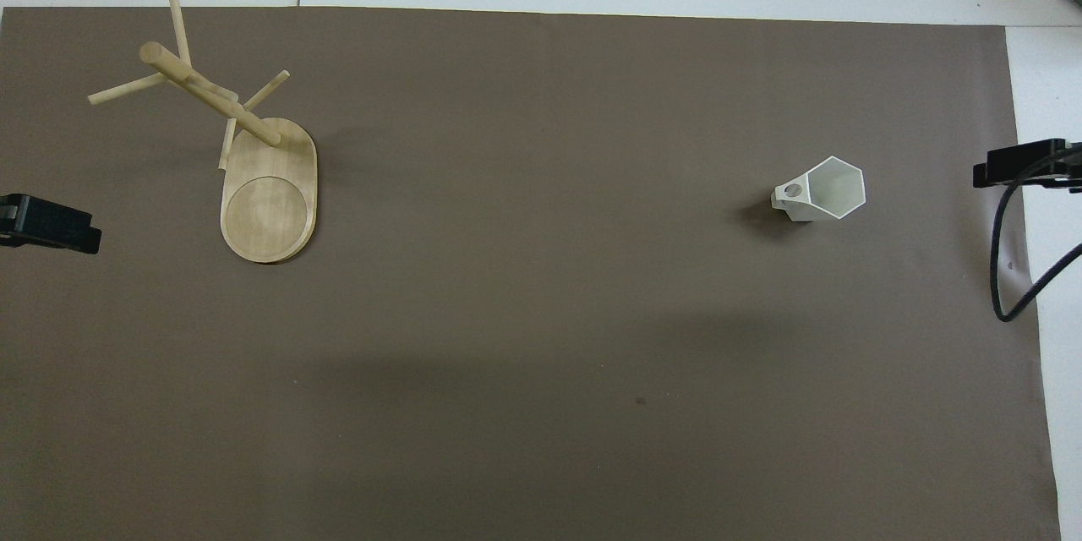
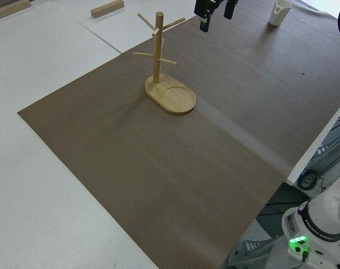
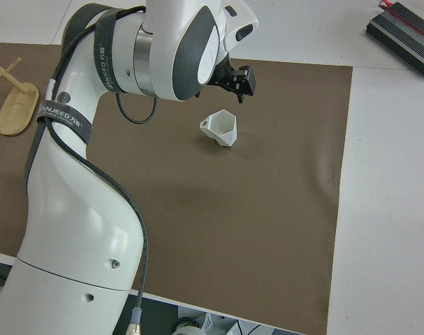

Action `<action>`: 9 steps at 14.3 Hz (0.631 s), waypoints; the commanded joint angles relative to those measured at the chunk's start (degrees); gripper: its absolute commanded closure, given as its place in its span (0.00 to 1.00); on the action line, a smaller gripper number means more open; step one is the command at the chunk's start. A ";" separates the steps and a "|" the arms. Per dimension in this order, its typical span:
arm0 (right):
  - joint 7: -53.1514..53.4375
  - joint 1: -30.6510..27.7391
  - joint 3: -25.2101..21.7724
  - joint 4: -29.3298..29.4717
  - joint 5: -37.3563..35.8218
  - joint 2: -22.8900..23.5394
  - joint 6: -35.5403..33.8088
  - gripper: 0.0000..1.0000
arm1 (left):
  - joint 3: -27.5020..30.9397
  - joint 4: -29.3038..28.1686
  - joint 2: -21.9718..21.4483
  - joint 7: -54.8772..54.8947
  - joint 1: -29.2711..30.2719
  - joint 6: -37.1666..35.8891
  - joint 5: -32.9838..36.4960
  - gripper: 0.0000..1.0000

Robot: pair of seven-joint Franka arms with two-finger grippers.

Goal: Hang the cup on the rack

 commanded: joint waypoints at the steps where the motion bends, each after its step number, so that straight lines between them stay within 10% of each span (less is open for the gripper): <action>1: -1.78 -0.52 0.31 -0.58 -1.35 -1.11 -2.29 0.00 | 0.22 0.27 -0.03 0.18 -0.72 0.01 1.05 0.00; 9: -3.90 -0.70 -1.01 -0.50 -3.29 -1.11 -2.92 0.00 | 0.14 -0.17 -0.47 -0.44 -0.99 -0.08 1.04 0.00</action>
